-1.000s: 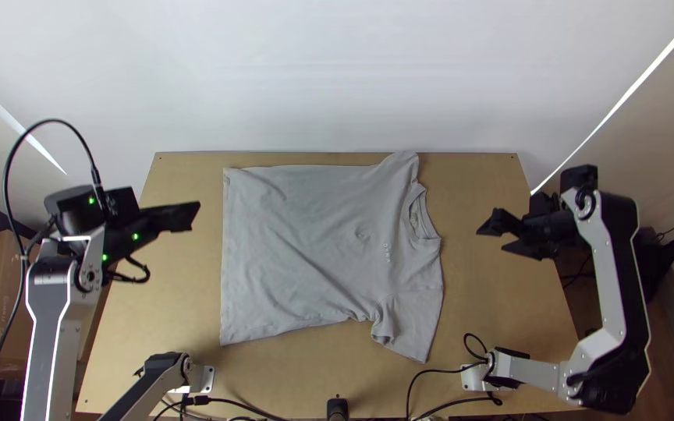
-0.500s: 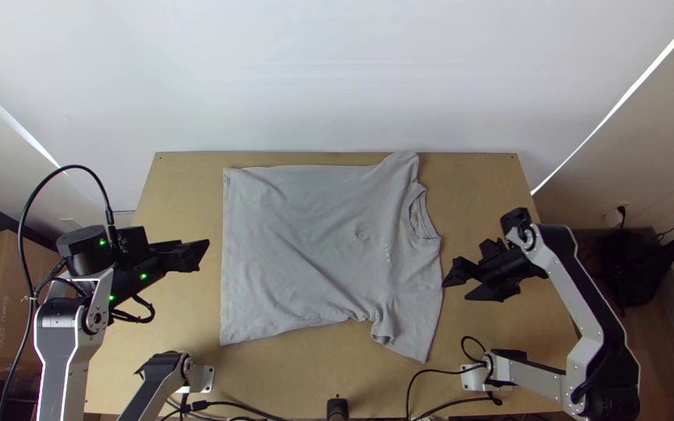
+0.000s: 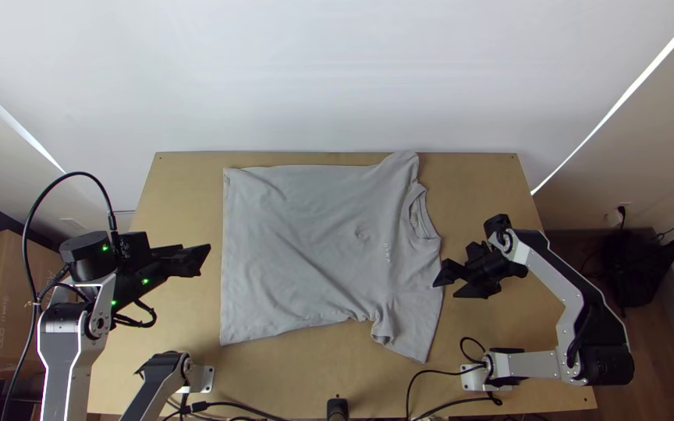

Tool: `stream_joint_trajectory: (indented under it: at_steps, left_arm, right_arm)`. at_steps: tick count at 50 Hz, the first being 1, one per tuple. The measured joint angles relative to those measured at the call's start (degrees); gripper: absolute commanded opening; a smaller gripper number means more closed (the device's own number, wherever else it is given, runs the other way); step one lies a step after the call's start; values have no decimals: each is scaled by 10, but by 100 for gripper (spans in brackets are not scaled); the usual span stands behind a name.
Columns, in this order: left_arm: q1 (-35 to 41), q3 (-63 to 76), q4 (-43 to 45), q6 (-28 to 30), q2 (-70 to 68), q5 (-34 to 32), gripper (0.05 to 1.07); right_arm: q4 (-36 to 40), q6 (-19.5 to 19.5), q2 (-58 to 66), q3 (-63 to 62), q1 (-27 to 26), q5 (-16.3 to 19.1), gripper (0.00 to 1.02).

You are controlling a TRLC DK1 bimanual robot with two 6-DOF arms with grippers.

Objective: Fold the t-shirt

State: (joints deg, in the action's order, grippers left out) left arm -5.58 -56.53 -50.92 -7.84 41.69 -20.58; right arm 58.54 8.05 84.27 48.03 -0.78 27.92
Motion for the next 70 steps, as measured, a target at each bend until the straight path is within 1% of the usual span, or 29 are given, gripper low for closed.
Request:
stream_joint_trajectory:
  at_steps: [5, 8, 15, 20, 21, 22, 27, 34, 37, 41, 44, 48, 59, 64, 70]
  left_arm:
    - [-6, 5, 0, 0, -2, 0, 103]
    - [-8, 8, 0, 0, -2, 0, 103]
    - [-9, 12, -9, 19, -2, 0, 103]
    - [-6, 13, -46, 67, 0, 0, 103]
    - [-5, 13, -58, 83, 1, 0, 103]
    - [-3, 13, -65, 91, 3, 0, 103]
    - [6, 18, -112, 157, 17, 0, 103]
    - [16, 40, -209, 252, 47, 2, 103]
    - [20, 57, -245, 283, 60, 19, 103]
    - [33, 81, -263, 309, 82, 61, 103]
    - [42, 104, -268, 321, 103, 93, 103]
    - [52, 126, -271, 326, 139, 112, 103]
    - [89, 136, -272, 329, 261, 119, 103]
    - [104, 136, -271, 323, 315, 119, 103]
    - [132, 136, -265, 309, 345, 121, 103]
  right_arm:
    - [-35, 1, 1, -17, 8, 0, 81]
    - [-44, 1, 1, -23, 16, 0, 72]
    - [-76, 5, 0, -37, 32, 4, 44]
    - [-115, 11, -8, -53, 34, 7, 14]
    - [-124, 12, -10, -57, 34, 6, 6]
    - [-132, 13, -14, -62, 34, 6, 2]
    - [-179, 22, -40, -89, 34, -2, 3]
    - [-186, 29, -66, -102, 38, -5, 3]
    - [-187, 31, -72, -102, 38, -5, 3]
    - [-187, 33, -82, -102, 38, -5, 3]
    - [-187, 36, -89, -103, 38, -5, 3]
    - [-187, 39, -96, -108, 38, -5, 3]
    - [-187, 45, -108, -121, 38, -5, 3]
    - [-187, 53, -115, -123, 45, -5, 3]
    - [-187, 55, -127, -127, 47, -5, 3]
